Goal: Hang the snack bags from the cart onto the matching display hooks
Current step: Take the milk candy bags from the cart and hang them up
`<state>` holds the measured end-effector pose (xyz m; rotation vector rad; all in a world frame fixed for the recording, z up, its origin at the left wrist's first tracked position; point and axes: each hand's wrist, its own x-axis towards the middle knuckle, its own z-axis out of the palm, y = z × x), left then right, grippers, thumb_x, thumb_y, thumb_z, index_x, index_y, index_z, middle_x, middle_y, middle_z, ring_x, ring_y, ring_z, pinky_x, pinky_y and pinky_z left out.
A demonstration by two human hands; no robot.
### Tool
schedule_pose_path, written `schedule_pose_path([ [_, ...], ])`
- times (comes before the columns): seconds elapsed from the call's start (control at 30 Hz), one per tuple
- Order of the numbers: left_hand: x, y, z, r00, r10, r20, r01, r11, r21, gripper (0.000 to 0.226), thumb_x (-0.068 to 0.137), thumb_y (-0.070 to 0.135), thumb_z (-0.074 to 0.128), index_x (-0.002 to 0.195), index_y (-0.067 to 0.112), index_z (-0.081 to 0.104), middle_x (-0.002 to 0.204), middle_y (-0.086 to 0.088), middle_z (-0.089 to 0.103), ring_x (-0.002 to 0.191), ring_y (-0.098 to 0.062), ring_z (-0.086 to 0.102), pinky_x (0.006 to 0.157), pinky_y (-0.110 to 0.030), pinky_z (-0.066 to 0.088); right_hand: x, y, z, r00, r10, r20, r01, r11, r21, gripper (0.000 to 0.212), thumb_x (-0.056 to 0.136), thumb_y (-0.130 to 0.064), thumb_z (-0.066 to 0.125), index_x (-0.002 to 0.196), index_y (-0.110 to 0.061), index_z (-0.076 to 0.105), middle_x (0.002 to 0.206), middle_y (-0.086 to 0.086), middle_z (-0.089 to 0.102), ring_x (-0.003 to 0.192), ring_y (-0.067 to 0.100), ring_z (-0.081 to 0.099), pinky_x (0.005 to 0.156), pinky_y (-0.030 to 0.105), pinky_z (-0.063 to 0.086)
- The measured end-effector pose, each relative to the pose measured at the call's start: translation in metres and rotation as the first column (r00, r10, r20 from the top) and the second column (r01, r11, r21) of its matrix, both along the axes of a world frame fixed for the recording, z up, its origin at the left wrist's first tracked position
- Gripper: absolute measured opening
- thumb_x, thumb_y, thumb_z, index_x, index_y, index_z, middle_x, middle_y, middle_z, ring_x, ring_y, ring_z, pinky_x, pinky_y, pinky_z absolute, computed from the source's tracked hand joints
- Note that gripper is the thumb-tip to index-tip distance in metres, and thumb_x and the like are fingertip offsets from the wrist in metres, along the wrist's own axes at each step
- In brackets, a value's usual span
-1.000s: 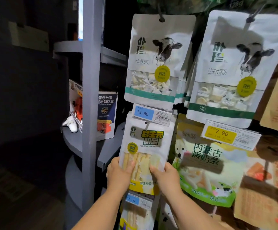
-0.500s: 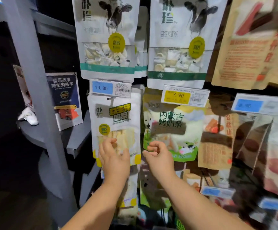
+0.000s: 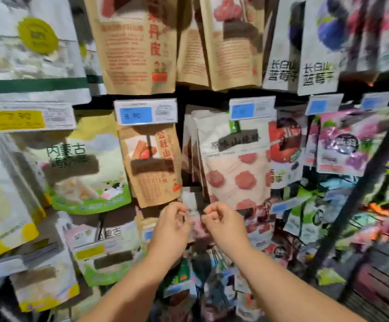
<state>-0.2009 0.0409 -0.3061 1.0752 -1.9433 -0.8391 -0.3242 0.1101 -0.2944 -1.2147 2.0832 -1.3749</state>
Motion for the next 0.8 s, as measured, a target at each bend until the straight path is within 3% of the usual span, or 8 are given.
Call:
schedule_pose_path([
  [0.17,-0.141,0.06,-0.011,0.959,-0.265,0.104,0.26,0.964,0.058,0.018,0.088,0.016,0.064,0.094,0.026,0.05,0.091,0.002,0.052,0.065,-0.012,0.05,0.066,-0.028,0.037,-0.125,0.089,-0.012,0.976,-0.204,-0.073,0.212,0.967,0.143,0.017,0.089,-0.017,0.054,0.076,-0.028,0.054,0.075,-0.009,0.059,0.071,0.018,0.057,0.057,0.024,0.04],
  [0.27,-0.222,0.104,-0.021,0.891,-0.431,0.145,0.423,0.902,0.083,0.012,0.086,0.016,0.064,0.095,0.021,0.058,0.093,-0.002,0.057,0.085,-0.025,0.059,0.072,-0.029,0.042,-0.192,0.148,-0.018,0.94,-0.314,-0.129,0.334,0.924,0.184,0.014,0.09,-0.011,0.052,0.079,-0.02,0.055,0.081,-0.003,0.059,0.076,0.017,0.054,0.054,0.016,0.036],
  [0.37,-0.29,0.153,-0.032,0.795,-0.569,0.212,0.556,0.822,0.12,0.017,0.09,0.017,0.061,0.106,0.01,0.06,0.097,0.0,0.057,0.091,-0.018,0.057,0.068,-0.021,0.032,-0.25,0.206,-0.027,0.905,-0.408,-0.119,0.425,0.87,0.251,0.01,0.088,-0.011,0.053,0.082,-0.016,0.059,0.082,0.001,0.063,0.082,0.021,0.061,0.068,0.027,0.045],
  [0.47,-0.341,0.202,-0.041,0.621,-0.733,0.278,0.7,0.678,0.225,0.01,0.093,0.02,0.056,0.101,0.015,0.058,0.093,-0.005,0.063,0.084,-0.022,0.059,0.071,-0.032,0.042,-0.297,0.266,-0.04,0.862,-0.494,-0.11,0.501,0.801,0.328,0.004,0.088,-0.014,0.058,0.089,-0.014,0.062,0.08,-0.001,0.062,0.078,0.021,0.06,0.066,0.027,0.044],
  [0.57,-0.384,0.243,-0.066,0.414,-0.834,0.364,0.781,0.531,0.329,0.008,0.092,0.023,0.054,0.1,0.02,0.056,0.085,0.001,0.059,0.081,-0.019,0.057,0.072,-0.028,0.043,-0.33,0.325,-0.06,0.8,-0.594,-0.088,0.567,0.7,0.435,0.01,0.088,-0.021,0.063,0.096,-0.015,0.061,0.079,-0.003,0.059,0.077,0.019,0.06,0.068,0.027,0.048],
  [0.7,-0.431,0.288,-0.108,0.135,-0.846,0.516,0.89,0.333,0.313,0.008,0.096,0.019,0.049,0.091,0.016,0.053,0.103,-0.004,0.059,0.117,-0.016,0.058,0.068,-0.023,0.038,-0.364,0.394,-0.09,0.703,-0.709,-0.061,0.604,0.549,0.578,0.018,0.09,-0.029,0.065,0.088,-0.016,0.053,0.082,0.002,0.057,0.077,0.02,0.055,0.069,0.029,0.043],
  [0.77,-0.452,0.306,-0.126,0.032,-0.843,0.537,0.887,0.272,0.374,0.021,0.096,0.035,0.051,0.101,0.017,0.06,0.109,-0.001,0.063,0.111,-0.018,0.059,0.082,-0.027,0.045,-0.377,0.419,-0.102,0.658,-0.751,-0.054,0.604,0.484,0.633,0.016,0.089,-0.028,0.065,0.085,-0.02,0.052,0.085,0.001,0.059,0.079,0.021,0.059,0.07,0.031,0.047],
  [0.8,-0.46,0.313,-0.134,0.023,-0.803,0.595,0.878,0.301,0.371,0.028,0.096,0.043,0.048,0.108,0.021,0.061,0.113,-0.002,0.064,0.109,-0.021,0.057,0.091,-0.032,0.045,-0.384,0.429,-0.109,0.643,-0.764,-0.058,0.605,0.46,0.65,0.016,0.088,-0.029,0.066,0.082,-0.025,0.052,0.088,0.0,0.06,0.082,0.021,0.062,0.073,0.031,0.051],
])
